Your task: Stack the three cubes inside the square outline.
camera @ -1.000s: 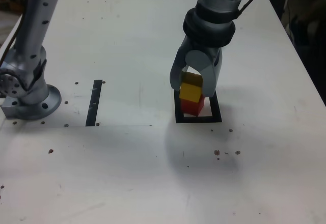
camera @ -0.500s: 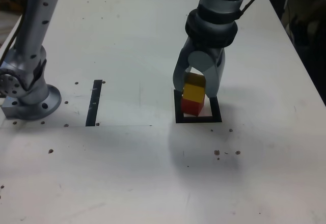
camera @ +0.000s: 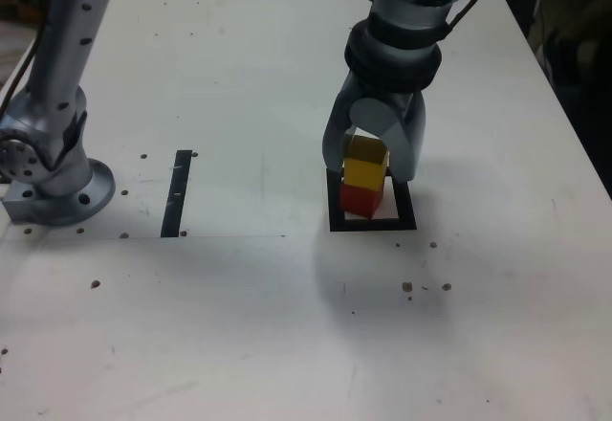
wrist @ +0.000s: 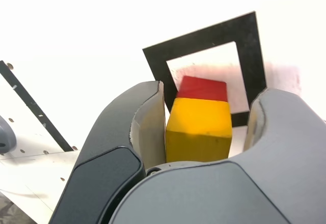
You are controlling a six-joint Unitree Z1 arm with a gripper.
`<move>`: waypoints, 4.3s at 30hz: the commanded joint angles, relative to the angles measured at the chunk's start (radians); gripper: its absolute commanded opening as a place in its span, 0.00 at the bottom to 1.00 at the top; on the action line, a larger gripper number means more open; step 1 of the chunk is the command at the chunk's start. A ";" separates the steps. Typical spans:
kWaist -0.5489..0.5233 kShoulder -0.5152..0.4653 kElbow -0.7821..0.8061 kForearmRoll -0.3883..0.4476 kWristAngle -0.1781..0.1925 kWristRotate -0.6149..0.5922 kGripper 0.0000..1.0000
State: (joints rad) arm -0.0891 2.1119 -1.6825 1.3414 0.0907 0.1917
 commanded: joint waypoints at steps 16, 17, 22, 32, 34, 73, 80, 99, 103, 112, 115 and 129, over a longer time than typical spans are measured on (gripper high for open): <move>0.007 -0.107 -0.024 0.082 0.085 0.001 0.99; 0.012 -0.113 -0.034 0.095 0.096 0.009 0.99; 0.072 -0.116 -0.097 0.142 0.148 0.094 1.00; 0.257 -0.007 -0.224 0.128 0.202 0.407 1.00; 0.312 0.017 -0.258 0.127 0.204 0.483 1.00; 0.431 0.246 -0.326 -0.007 0.199 0.662 0.66; 0.430 0.251 -0.326 -0.028 0.185 0.652 0.40; 0.416 0.247 -0.356 -0.011 0.172 0.621 0.13; 0.402 0.213 -0.368 0.030 0.167 0.589 0.08; 0.312 0.034 -0.374 0.183 0.124 0.427 0.06; 0.255 -0.040 -0.352 0.231 0.125 0.363 0.06; 0.040 -0.138 -0.201 0.271 0.088 0.106 0.06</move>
State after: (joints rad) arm -0.0383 1.9758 -1.8879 1.6022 0.1810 0.3094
